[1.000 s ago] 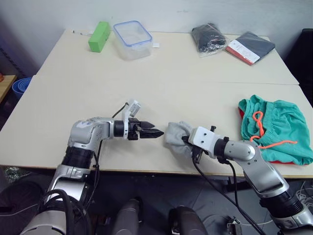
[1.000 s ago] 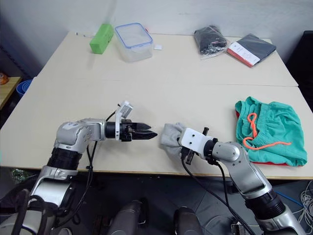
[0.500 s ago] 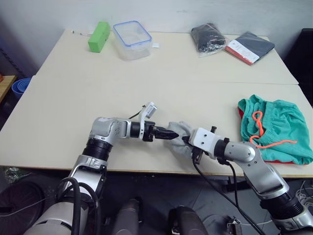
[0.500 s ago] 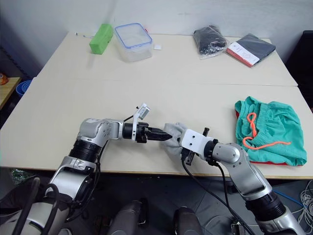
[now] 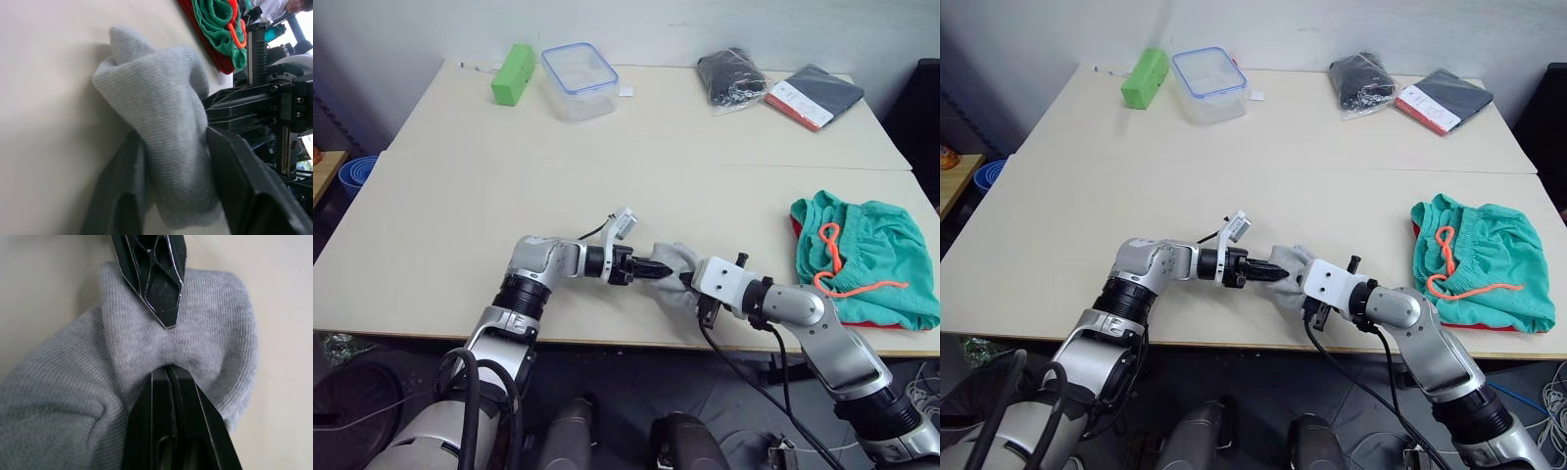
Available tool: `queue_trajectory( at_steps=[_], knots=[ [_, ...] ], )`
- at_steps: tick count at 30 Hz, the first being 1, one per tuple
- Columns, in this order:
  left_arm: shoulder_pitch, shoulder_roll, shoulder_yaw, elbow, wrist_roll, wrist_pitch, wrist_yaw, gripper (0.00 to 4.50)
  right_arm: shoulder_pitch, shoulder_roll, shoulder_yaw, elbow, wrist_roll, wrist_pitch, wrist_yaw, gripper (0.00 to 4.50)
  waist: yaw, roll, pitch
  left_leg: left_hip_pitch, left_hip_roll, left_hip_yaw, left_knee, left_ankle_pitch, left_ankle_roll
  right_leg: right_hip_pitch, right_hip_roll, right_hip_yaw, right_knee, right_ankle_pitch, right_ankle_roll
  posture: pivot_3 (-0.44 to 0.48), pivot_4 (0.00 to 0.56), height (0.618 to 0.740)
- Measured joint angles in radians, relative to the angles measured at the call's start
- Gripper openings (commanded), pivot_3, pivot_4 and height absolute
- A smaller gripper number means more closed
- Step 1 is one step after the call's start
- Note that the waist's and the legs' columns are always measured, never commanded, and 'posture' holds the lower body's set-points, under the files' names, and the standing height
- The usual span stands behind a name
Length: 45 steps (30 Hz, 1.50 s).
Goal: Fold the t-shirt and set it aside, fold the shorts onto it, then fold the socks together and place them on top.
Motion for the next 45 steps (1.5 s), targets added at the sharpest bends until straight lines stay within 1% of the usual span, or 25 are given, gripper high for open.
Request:
queue_trajectory(
  at_steps=[3, 9, 16, 23, 28, 33, 37, 38, 40, 43, 45],
  knots=[
    [0.0, -0.002, 0.004, 0.0, 0.0, 0.008, 0.002, 0.03, 0.0, 0.0, 0.0, 0.001, -0.002, -0.004, 0.0, 0.0, 0.0, 0.0, 0.0, 0.0, 0.0, 0.0, 0.0, 0.0, 0.0, 0.0, 0.0, 0.0, 0.0, 0.0, 0.0, 0.0, 0.15, 0.74],
    [0.0, -0.015, 0.022, 0.0, 0.0, 0.015, 0.018, 0.03, 0.012, 0.0, -0.006, -0.001, -0.007, -0.021, 0.002, 0.0, 0.0, 0.0, 0.0, 0.0, 0.0, 0.0, 0.0, 0.0, 0.0, 0.0, 0.0, 0.0, 0.0, 0.0, 0.0, 0.0, 0.15, 0.74],
    [0.005, -0.021, 0.032, 0.0, 0.0, 0.016, 0.023, 0.03, 0.051, -0.004, -0.043, -0.035, 0.016, 0.0, 0.013, 0.0, 0.001, 0.0, 0.0, 0.0, 0.0, 0.0, 0.0, 0.0, 0.0, 0.0, 0.0, 0.0, 0.0, 0.0, 0.0, 0.0, 0.15, 0.74],
    [0.026, -0.017, 0.039, -0.014, 0.0, 0.014, 0.03, 0.03, 0.05, 0.002, -0.044, -0.035, 0.023, 0.007, 0.013, 0.0, 0.0, 0.0, 0.0, 0.0, 0.0, 0.0, 0.0, 0.0, 0.0, 0.0, 0.0, 0.0, 0.0, 0.0, 0.0, 0.0, 0.15, 0.74],
    [0.032, -0.011, 0.038, -0.036, 0.0, 0.013, 0.033, 1.44, 0.047, 0.003, -0.044, -0.034, 0.023, 0.006, 0.013, 0.0, 0.0, 0.0, 0.0, 0.0, 0.0, 0.0, 0.0, 0.0, 0.0, 0.0, 0.0, 0.0, 0.0, 0.0, 0.0, 0.0, 0.15, 0.74],
    [0.048, 0.006, 0.037, -0.077, -0.003, 0.017, 0.028, 3.04, 0.045, 0.007, -0.044, -0.031, 0.025, 0.006, 0.014, 0.0, -0.001, 0.0, 0.0, 0.0, 0.0, 0.0, 0.0, 0.0, 0.0, 0.0, 0.0, 0.0, 0.0, 0.0, 0.0, 0.0, 0.15, 0.74],
    [0.091, 0.077, 0.022, -0.195, -0.006, 0.018, 0.006, 4.28, 0.047, 0.012, -0.066, -0.034, 0.065, 0.042, 0.017, 0.0, -0.003, 0.0, 0.0, 0.0, 0.0, 0.0, 0.0, 0.0, 0.0, 0.0, 0.0, 0.0, 0.0, 0.0, 0.0, 0.0, 0.15, 0.74],
    [0.112, 0.108, 0.008, -0.243, -0.006, 0.01, -0.006, 4.49, 0.049, 0.013, -0.079, -0.04, 0.086, 0.065, 0.02, 0.17, -0.003, 0.0, 0.0, 0.0, 0.0, 0.0, -0.001, 0.0, 0.0, 0.0, 0.0, 0.0, 0.0, 0.0, 0.0, 0.0, 0.15, 0.74],
    [0.148, 0.163, -0.013, -0.315, 0.0, -0.013, -0.031, 4.5, 0.057, 0.014, -0.112, -0.053, 0.123, 0.11, 0.027, 0.57, -0.002, 0.0, 0.0, 0.0, 0.0, 0.0, -0.001, 0.0, 0.0, 0.0, 0.0, 0.0, 0.0, 0.0, 0.0, 0.0, 0.15, 0.74],
    [0.194, 0.22, -0.045, -0.4, 0.012, -0.075, -0.052, 4.5, 0.059, 0.015, -0.154, -0.08, 0.188, 0.178, 0.035, 1.57, -0.001, 0.0, 0.0, 0.0, 0.0, 0.0, -0.001, 0.0, 0.0, 0.0, 0.0, 0.0, -0.001, 0.0, -0.001, 0.0, 0.15, 0.74],
    [0.204, 0.229, -0.048, -0.438, 0.013, -0.11, -0.055, 4.5, 0.059, 0.024, -0.184, -0.089, 0.237, 0.221, 0.039, 2.22, 0.002, 0.0, 0.0, -0.001, 0.0, -0.001, -0.001, 0.0, 0.0, 0.0, 0.0, 0.0, -0.001, 0.0, -0.001, 0.0, 0.15, 0.74]
  ],
)
